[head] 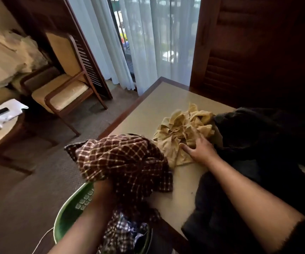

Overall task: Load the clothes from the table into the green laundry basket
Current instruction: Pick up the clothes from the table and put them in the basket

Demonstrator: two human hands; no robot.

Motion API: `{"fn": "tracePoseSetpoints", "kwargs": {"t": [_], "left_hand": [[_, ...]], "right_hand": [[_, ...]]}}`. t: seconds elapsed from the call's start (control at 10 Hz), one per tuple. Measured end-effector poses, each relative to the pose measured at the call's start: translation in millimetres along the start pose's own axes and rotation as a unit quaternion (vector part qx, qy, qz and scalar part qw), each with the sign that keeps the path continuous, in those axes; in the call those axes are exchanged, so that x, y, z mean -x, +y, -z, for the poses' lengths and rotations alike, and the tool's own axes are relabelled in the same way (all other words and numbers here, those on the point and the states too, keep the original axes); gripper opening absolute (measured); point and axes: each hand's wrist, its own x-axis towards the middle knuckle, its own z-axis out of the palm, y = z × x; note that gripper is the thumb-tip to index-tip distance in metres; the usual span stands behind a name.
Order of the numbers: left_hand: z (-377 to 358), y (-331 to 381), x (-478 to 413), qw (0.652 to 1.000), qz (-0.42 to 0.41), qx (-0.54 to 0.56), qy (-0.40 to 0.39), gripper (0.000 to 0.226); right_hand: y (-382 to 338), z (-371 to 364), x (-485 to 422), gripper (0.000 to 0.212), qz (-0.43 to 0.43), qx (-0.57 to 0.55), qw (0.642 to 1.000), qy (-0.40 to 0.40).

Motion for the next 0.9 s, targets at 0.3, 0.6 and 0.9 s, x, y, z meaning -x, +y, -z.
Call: {"fn": "tracePoseSetpoints", "kwargs": {"t": [0.3, 0.6, 0.9], "left_hand": [[52, -22, -23, 0.990, 0.014, 0.102, 0.096, 0.091], [40, -12, 22, 0.990, -0.023, 0.014, 0.137, 0.034], [105, -46, 33, 0.995, -0.024, 0.011, 0.096, 0.025]], "right_hand": [[-16, -36, -16, 0.058, 0.063, 0.172, 0.982, 0.041], [-24, -76, -15, 0.108, 0.079, 0.228, 0.968, -0.063], [-49, -103, 26, 0.042, 0.095, 0.099, 0.990, -0.031]]}}
